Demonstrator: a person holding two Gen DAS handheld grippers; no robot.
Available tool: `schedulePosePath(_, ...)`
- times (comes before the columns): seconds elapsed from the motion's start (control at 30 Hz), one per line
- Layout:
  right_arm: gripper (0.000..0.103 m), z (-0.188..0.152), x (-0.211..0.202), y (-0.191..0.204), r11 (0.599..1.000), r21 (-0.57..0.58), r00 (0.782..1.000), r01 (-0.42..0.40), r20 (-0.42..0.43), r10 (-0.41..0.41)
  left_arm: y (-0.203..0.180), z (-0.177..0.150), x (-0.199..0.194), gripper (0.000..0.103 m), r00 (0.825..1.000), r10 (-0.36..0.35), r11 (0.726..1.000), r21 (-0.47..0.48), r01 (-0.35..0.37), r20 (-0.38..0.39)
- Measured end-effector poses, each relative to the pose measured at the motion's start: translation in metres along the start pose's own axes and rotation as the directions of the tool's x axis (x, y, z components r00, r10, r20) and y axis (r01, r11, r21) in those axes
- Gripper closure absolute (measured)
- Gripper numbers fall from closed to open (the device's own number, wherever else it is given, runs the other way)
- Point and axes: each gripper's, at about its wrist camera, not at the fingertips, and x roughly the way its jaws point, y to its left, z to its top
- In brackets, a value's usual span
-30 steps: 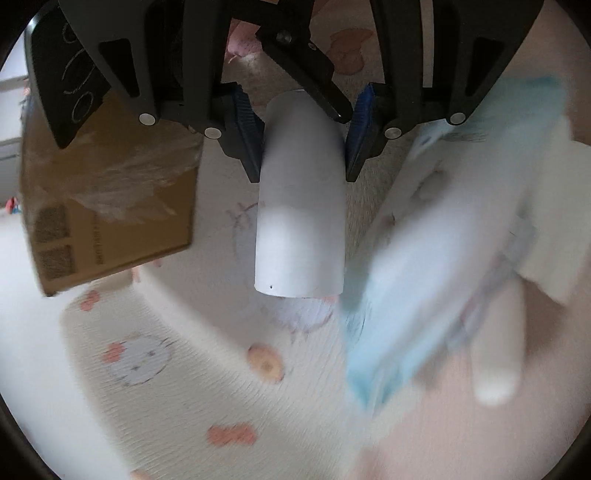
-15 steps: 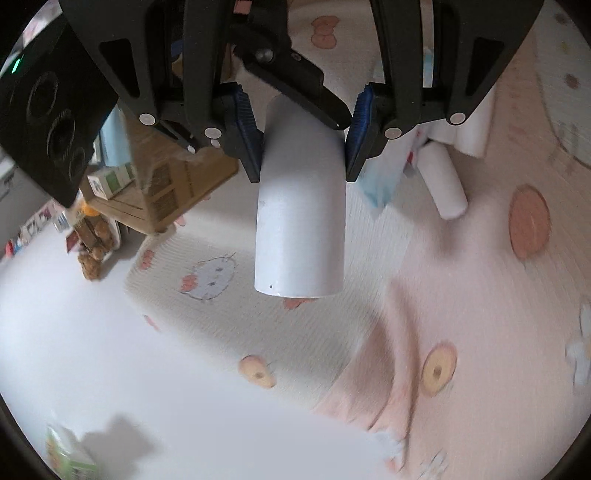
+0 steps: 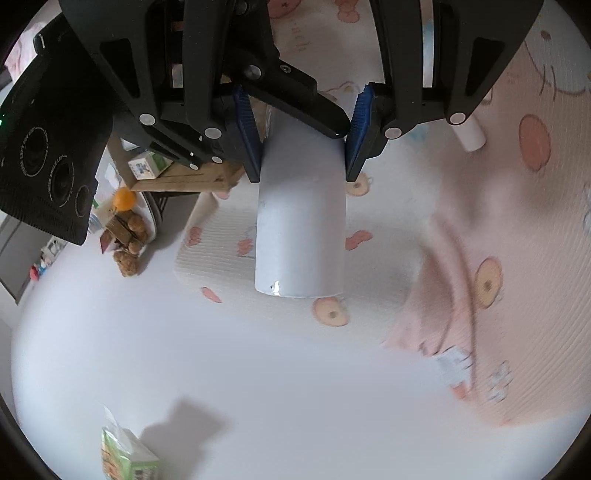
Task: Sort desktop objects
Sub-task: 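Lift the white paper roll with the left gripper over the box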
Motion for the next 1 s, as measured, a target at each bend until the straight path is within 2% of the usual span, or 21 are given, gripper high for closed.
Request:
schedulePosePath(0.2,0.06,0.015,-0.025,-0.038,0.999,0.026,0.999,0.029,0.034,-0.03,-0.04,0.012,0.015,0.055,1.0,-0.025,0.998,0.056,0.025,-0.012)
schedulePosePath(0.4,0.06,0.017,-0.066,-0.069,0.996,0.048,0.995,0.07,0.065,-0.073,-0.084,0.01,0.035,0.055,0.998,-0.06,0.992,0.108,0.062,-0.02)
schedulePosePath(0.73,0.059,-0.005,-0.105,-0.12,0.989,0.093,0.993,0.113,-0.044,-0.11,-0.145,-0.007,0.078,0.055,0.984,-0.073,0.972,0.209,0.107,-0.163)
schedulePosePath(0.83,0.059,-0.013,-0.113,-0.137,0.985,0.126,0.991,0.121,-0.073,-0.113,-0.157,-0.011,0.095,0.055,0.971,-0.076,0.97,0.21,0.126,-0.228)
schedulePosePath(0.9,0.059,-0.017,-0.112,-0.149,0.98,0.154,0.989,0.122,-0.101,-0.107,-0.16,-0.013,0.108,0.055,0.955,-0.081,0.973,0.183,0.137,-0.285)
schedulePosePath(1.0,0.059,-0.027,-0.11,-0.162,0.973,0.198,0.984,0.119,-0.158,-0.088,-0.16,-0.02,0.133,0.055,0.919,-0.084,0.981,0.128,0.143,-0.386)
